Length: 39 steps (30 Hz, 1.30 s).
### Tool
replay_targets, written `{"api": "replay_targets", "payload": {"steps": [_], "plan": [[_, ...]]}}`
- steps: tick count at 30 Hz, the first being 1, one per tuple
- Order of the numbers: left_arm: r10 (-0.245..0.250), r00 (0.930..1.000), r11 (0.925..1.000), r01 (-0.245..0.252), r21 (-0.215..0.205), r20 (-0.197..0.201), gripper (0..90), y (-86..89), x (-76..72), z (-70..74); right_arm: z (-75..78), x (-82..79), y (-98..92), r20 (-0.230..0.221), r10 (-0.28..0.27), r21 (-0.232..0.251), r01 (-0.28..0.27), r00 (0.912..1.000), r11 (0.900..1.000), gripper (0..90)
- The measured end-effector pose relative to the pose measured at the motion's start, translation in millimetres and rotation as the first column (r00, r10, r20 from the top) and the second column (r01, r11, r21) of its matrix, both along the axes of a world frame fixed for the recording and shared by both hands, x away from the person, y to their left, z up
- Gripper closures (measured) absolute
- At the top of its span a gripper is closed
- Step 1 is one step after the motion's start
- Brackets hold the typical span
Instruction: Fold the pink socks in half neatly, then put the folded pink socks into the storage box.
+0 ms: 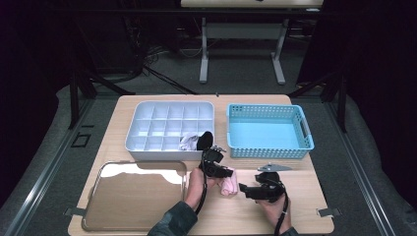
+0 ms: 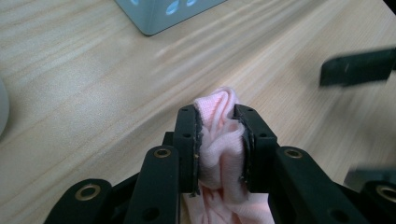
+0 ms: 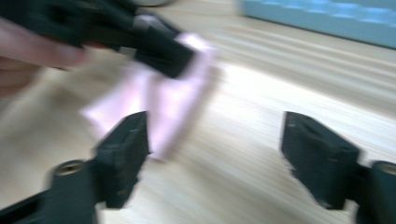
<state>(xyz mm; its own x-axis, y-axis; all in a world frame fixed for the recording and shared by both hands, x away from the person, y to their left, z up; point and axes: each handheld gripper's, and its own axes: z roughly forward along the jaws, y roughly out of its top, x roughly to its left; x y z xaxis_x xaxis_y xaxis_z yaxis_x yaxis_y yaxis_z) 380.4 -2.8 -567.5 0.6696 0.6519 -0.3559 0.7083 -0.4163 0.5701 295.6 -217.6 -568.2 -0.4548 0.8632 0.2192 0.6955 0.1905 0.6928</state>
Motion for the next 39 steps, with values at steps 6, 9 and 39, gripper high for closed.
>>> {"api": "replay_targets", "payload": {"steps": [6,9,39], "plan": [[0.008,0.9999,0.9999,-0.008,-0.015,0.006,72.0,1.7,-0.9,-0.2,-10.0,-0.3,-38.9,0.029,-0.123,-0.070,0.125,0.9920,0.990,3.5],[0.010,0.9998,0.9997,-0.009,-0.023,0.016,72.0,2.4,-2.3,-0.1,-14.8,0.8,-55.8,0.056,-0.158,-0.124,0.164,0.9858,0.979,0.1],[0.025,0.9934,0.9980,-0.019,-0.061,0.112,73.0,19.3,-14.6,24.6,-20.4,4.3,-62.9,0.105,-0.185,-0.179,0.201,0.9772,0.963,4.1]]}}
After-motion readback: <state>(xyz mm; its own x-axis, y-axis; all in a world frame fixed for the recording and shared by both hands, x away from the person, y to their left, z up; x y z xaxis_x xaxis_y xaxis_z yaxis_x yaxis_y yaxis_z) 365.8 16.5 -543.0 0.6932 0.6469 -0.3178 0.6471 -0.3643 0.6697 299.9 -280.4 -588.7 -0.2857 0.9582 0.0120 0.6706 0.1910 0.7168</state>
